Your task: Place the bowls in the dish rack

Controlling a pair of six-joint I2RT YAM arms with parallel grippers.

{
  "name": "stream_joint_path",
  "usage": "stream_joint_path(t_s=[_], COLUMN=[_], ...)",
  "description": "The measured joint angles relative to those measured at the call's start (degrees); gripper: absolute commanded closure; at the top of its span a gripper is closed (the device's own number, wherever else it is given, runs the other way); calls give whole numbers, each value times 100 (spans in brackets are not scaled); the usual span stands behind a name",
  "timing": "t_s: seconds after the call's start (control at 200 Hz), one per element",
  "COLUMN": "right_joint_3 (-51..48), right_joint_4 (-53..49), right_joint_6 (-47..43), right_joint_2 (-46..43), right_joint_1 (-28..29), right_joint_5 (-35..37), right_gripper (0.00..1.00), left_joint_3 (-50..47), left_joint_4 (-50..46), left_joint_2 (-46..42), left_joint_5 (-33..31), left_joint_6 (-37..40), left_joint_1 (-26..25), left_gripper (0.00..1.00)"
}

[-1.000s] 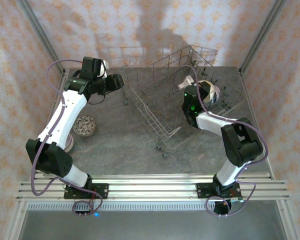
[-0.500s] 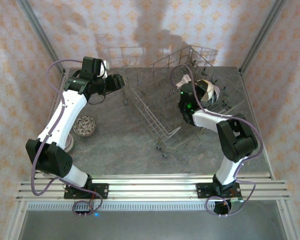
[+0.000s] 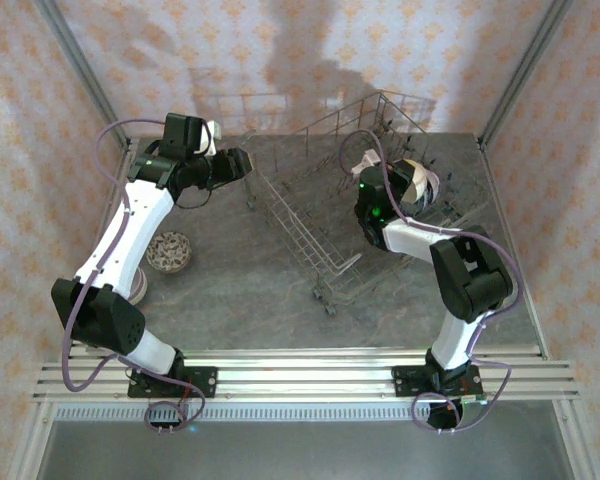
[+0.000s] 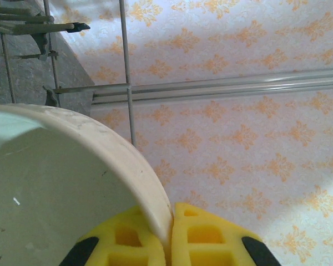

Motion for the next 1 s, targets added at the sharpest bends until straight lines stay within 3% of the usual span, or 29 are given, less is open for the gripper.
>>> stream_joint_path(t_s=[0.265, 1.001], right_joint_3=[136, 111], right_joint_4=[90, -22], right_joint_6=[-129, 205], right_joint_2=[232, 232], right_joint_1=[70, 136], right_joint_5=[369, 479], right_gripper=[100, 100], left_joint_3=[57, 240], left_joint_4=[-4, -2], left_joint_2=[44, 94], left_joint_5=[55, 98], left_joint_6=[0, -24], left_joint_1=[0, 0], left_gripper=[42, 42])
